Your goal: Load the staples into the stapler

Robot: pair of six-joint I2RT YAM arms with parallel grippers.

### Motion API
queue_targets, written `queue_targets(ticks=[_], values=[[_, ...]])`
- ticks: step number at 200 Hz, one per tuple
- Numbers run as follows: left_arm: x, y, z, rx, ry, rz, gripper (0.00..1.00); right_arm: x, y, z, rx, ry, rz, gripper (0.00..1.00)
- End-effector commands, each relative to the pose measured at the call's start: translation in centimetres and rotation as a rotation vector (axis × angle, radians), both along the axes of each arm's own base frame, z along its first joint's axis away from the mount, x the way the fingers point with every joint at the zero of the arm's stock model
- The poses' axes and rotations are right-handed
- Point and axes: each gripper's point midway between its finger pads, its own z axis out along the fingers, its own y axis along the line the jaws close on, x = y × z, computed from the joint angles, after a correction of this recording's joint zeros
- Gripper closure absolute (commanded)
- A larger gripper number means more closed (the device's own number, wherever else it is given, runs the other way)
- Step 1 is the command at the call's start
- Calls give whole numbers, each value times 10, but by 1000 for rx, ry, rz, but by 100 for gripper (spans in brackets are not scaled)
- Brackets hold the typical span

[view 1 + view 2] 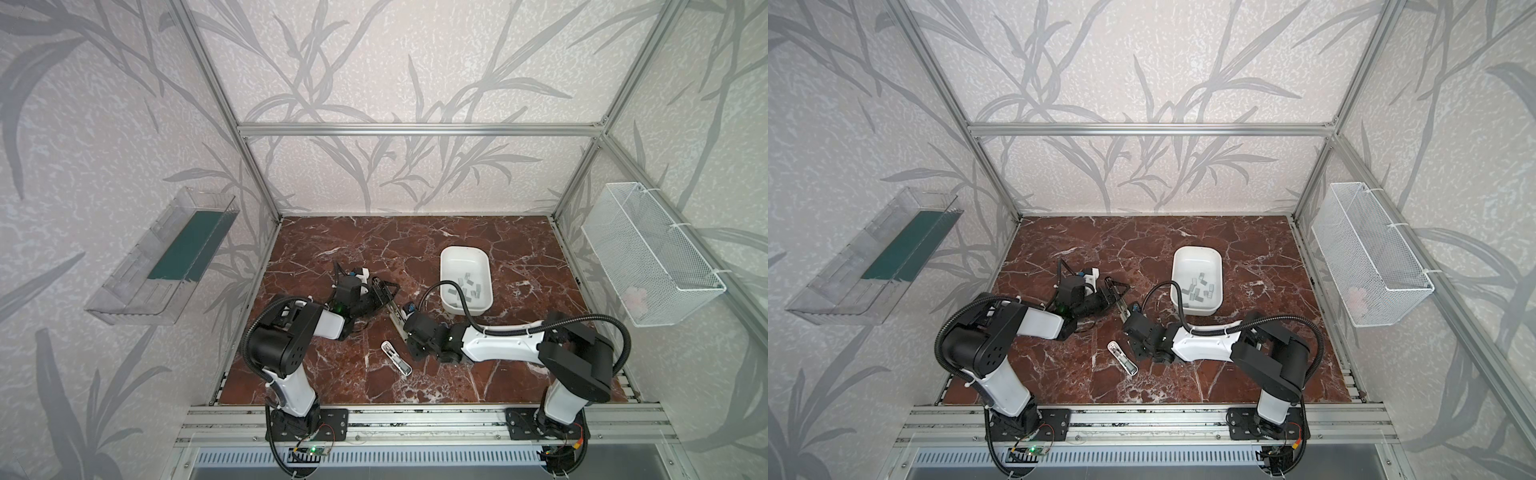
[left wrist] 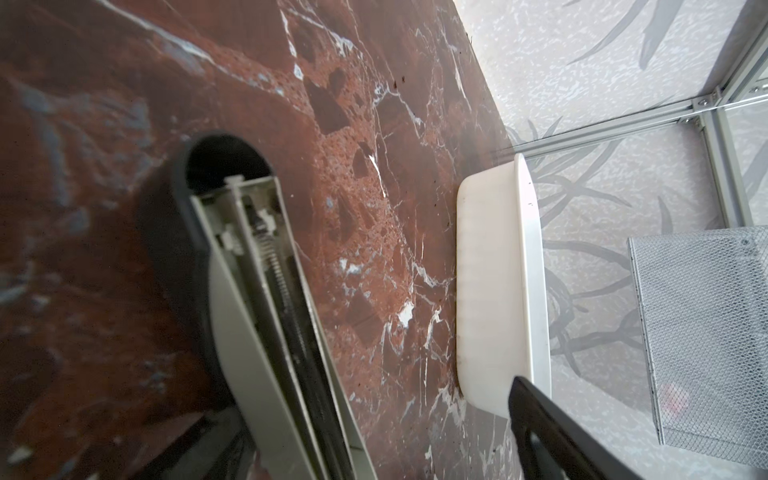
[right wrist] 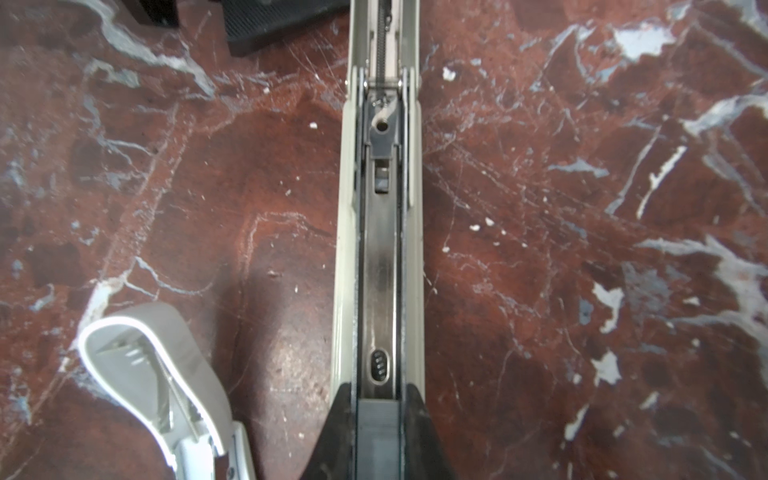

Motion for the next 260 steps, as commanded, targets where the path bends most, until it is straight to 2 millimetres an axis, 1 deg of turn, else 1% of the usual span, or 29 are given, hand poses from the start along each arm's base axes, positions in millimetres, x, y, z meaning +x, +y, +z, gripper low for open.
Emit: queue_targets(ticks=[1, 16, 29, 56, 75, 114, 131, 144, 175, 189, 211, 242, 260], values=[[-3, 33, -41, 49, 132, 107, 6, -5, 9, 5, 51, 2, 41, 100], [5, 38, -36, 26, 107, 114, 7, -5, 8, 3, 43, 3, 41, 100], [12, 38, -30, 16, 82, 108, 8, -4, 8, 0, 36, 4, 38, 100], [23, 44, -22, 32, 49, 106, 14, -4, 7, -5, 20, 9, 38, 100], [28, 40, -15, 30, 20, 83, 18, -4, 8, -6, 18, 7, 40, 100], [33, 33, -7, 9, -29, 46, 19, -4, 15, -2, 31, 6, 65, 100], [37, 28, -5, -3, -55, 22, 22, -5, 20, -2, 42, 11, 85, 100], [40, 29, -4, 11, -82, 24, 26, -6, 23, -3, 52, 14, 97, 100], [47, 31, 0, 56, -127, 16, 28, -7, 27, -5, 53, 24, 115, 100], [49, 31, 7, 68, -155, 13, 30, -6, 28, -5, 44, 22, 117, 100], [50, 31, 20, 88, -203, 0, 37, -5, 26, -5, 29, 13, 120, 100], [55, 39, 36, 167, -258, 18, 38, -7, 25, -3, 28, 9, 135, 100], [56, 34, 51, 171, -297, -5, 38, -10, 25, -4, 29, 7, 148, 100]])
